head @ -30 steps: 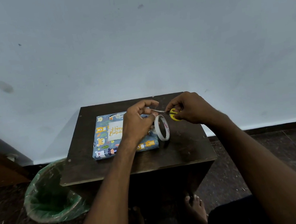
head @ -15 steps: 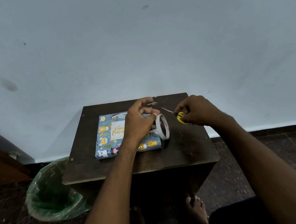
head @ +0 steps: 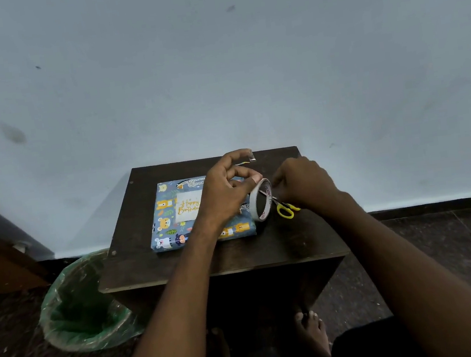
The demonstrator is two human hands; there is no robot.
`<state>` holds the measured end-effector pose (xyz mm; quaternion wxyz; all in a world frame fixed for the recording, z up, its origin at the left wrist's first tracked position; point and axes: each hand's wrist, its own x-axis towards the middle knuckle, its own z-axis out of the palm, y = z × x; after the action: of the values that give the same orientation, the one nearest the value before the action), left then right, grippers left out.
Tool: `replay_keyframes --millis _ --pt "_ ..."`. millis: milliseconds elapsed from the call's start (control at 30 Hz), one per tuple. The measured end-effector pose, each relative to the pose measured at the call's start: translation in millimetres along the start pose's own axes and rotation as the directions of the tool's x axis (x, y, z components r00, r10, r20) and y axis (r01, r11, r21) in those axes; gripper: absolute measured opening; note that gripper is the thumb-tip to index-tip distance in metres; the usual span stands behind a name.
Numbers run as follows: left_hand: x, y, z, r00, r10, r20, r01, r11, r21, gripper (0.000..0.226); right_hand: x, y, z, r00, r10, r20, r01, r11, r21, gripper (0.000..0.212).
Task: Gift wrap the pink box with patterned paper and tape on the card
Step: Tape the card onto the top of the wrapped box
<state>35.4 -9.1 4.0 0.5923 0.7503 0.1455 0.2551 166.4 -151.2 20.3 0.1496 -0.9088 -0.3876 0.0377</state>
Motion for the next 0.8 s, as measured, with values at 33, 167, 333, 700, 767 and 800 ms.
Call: replay_keyframes --millis 33,167,333,700,767,800 --pt "0.0 0.3 0.4 1.000 -0.001 0.013 0.001 1.000 -0.011 0.046 0.4 -0.6 -3.4 0.999 -0.036 -0.004 0.036 0.995 0.091 0.029" --pt "-1.4 7.4 4.3 0.999 0.021 0.028 -0.018 0.995 -0.093 0.050 0.6 -6.2 -10.0 0.988 -0.148 -0.039 0.153 0.940 0.304 0.025" --pt "-0.8 8.4 9.7 0.993 0.103 -0.052 -0.110 0.984 -0.140 0.052 3.5 -3.3 -6.5 0.995 -0.097 -0.011 0.097 0.963 0.253 0.032" --pt "-1.2 4.4 17.5 0.985 0.083 -0.150 -0.103 0.986 -0.132 0.049 5.8 -1.2 -5.6 0.994 -0.107 -0.006 0.104 0.960 0.258 0.041" --pt "0.1 3.5 18.4 0.984 0.007 -0.181 -0.035 0.987 -0.155 0.046 6.1 -0.6 -6.8 0.994 -0.091 -0.055 0.102 0.962 0.255 0.042" --pt "0.8 3.1 18.9 0.980 -0.036 -0.198 0.002 0.986 -0.168 0.046 6.4 -0.8 -7.4 0.992 -0.085 -0.091 0.104 0.968 0.230 0.038"
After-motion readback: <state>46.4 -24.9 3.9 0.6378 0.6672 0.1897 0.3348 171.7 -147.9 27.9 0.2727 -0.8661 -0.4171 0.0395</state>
